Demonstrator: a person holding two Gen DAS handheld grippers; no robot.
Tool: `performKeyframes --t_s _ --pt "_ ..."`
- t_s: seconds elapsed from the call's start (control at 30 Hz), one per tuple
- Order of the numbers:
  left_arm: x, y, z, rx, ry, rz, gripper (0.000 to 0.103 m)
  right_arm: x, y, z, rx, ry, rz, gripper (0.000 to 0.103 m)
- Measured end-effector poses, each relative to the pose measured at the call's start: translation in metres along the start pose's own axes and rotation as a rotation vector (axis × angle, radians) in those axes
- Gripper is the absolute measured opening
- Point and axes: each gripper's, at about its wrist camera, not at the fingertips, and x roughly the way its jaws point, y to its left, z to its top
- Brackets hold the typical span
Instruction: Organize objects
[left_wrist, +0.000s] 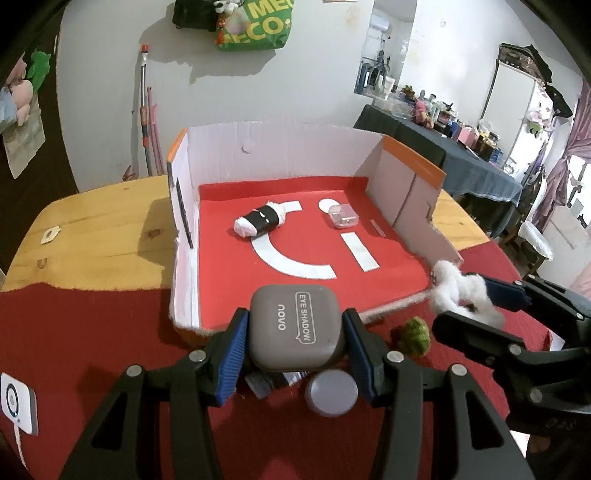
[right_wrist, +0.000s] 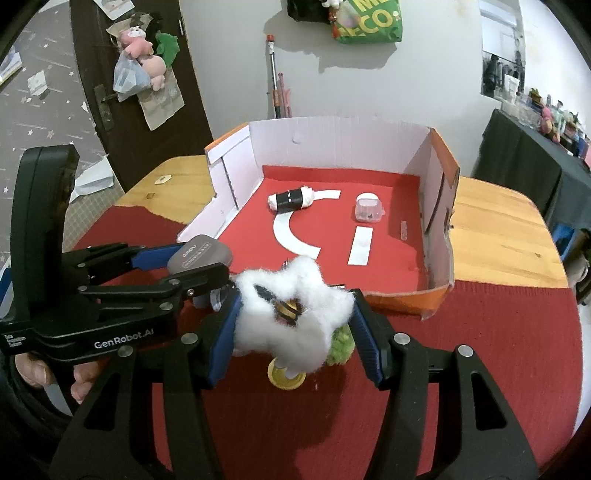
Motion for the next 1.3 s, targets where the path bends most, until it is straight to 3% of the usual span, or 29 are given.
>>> performKeyframes --t_s 0.63,1.3 --pt "0.039 0.011 0.031 -0.014 0.056 0.002 0.053 0.035 -0.028 0.034 0.028 0.043 -0.017 0.055" --pt "0.074 0.015 0.044 -0.010 0.116 -0.003 0.053 0.079 -0.051 0.043 0.060 0.108 -0.021 0.055"
